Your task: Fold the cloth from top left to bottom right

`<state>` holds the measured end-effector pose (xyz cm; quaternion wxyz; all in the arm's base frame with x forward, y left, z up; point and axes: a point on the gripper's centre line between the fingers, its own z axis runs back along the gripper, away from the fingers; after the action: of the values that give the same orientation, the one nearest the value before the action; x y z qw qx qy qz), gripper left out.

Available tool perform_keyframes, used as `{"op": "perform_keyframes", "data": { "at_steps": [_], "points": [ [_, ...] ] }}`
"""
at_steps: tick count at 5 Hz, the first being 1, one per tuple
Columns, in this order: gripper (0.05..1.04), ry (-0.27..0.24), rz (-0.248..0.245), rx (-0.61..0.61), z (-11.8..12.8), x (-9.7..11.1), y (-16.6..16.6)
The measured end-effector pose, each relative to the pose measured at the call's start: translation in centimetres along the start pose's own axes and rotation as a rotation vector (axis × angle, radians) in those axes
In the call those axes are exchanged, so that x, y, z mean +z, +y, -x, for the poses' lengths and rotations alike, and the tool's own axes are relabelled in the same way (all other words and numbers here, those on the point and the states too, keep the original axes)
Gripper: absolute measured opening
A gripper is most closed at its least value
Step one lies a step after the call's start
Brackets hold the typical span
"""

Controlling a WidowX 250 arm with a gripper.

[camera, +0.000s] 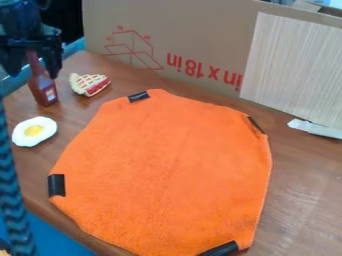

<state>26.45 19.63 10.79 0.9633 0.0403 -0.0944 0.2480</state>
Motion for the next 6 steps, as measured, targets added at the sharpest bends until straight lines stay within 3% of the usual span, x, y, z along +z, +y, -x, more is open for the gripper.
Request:
{"op": "perform_keyframes", "data": {
  "at_steps": [1, 2, 3, 4, 5, 6],
  "points": [
    [1.001, -0.03, -0.04, 0.018, -1.0, -0.7, 1.4],
    [1.001, -0.022, -0.04, 0.021, -2.1, -2.3, 2.4],
    [1.001, 0.013, 0.027, -0.146, -2.9, -3.8, 1.6],
    [1.001, -0.036, 0.047, -0.342, -3.9, -4.3, -0.6],
    [1.001, -0.057, 0.162, -0.531, -4.1, -4.9, -3.5],
    [1.001, -0.106, 0.22, -0.633, -5.5, -5.2, -5.1]
  ]
}}
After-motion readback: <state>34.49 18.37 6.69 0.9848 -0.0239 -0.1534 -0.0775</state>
